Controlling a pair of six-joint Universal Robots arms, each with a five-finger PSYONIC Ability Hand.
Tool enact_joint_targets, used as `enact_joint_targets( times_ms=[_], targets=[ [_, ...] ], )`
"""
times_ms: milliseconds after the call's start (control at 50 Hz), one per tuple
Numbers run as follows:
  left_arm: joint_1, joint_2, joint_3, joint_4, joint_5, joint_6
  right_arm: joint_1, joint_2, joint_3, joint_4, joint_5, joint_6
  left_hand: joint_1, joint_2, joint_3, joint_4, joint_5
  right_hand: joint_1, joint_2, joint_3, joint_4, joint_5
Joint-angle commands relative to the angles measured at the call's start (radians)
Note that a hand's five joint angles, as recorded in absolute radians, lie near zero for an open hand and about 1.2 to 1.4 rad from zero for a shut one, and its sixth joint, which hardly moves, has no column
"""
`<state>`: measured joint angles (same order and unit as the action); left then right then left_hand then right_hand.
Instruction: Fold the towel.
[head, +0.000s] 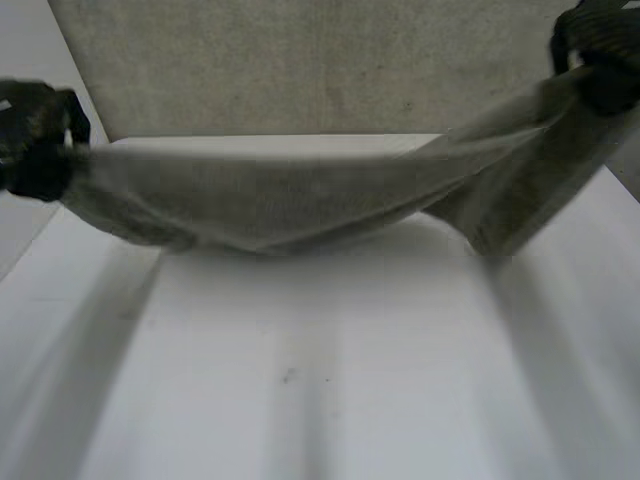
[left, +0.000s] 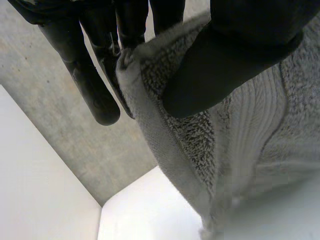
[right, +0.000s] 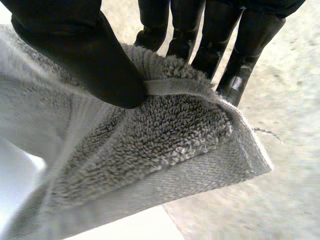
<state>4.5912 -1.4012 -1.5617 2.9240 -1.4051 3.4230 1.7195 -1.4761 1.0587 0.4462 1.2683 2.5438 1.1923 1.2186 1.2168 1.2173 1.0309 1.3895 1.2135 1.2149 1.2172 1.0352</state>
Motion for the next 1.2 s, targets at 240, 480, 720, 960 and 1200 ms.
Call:
enact_joint_targets(
  times_ms=[240, 480, 720, 960, 1200],
  targets=[
    [-0.067, -0.424, 0.245, -0.293, -0.018, 0.016, 0.063, 0.224, 0.006, 0.126, 0.069, -0.166, 0.204, 0.178, 0.18, 0.179, 0.191, 0.007, 0.183, 0.181, 0.179, 0.187],
    [-0.13, -0.719, 0.775, -0.094, -0.109, -0.001, 0.091, 0.407, -0.235, -0.356, 0.138, -0.007, 0.204, 0.178, 0.18, 0.179, 0.191, 0.007, 0.183, 0.181, 0.179, 0.187],
    [-0.16, -0.654, 0.991, 0.153, -0.204, -0.277, 0.086, 0.198, -0.049, -0.738, 0.152, 0.105, 0.204, 0.178, 0.18, 0.179, 0.191, 0.007, 0.183, 0.181, 0.179, 0.187],
    [-0.108, -0.575, 0.394, 0.182, -0.146, -0.28, 0.077, 0.267, 0.153, -0.328, 0.086, 0.093, 0.204, 0.178, 0.18, 0.179, 0.191, 0.007, 0.183, 0.181, 0.179, 0.187],
    [-0.094, -0.619, -0.05, 0.442, -0.112, -0.251, 0.072, 0.536, 0.325, -0.38, 0.002, 0.092, 0.204, 0.178, 0.18, 0.179, 0.191, 0.007, 0.183, 0.181, 0.179, 0.187]
  ],
)
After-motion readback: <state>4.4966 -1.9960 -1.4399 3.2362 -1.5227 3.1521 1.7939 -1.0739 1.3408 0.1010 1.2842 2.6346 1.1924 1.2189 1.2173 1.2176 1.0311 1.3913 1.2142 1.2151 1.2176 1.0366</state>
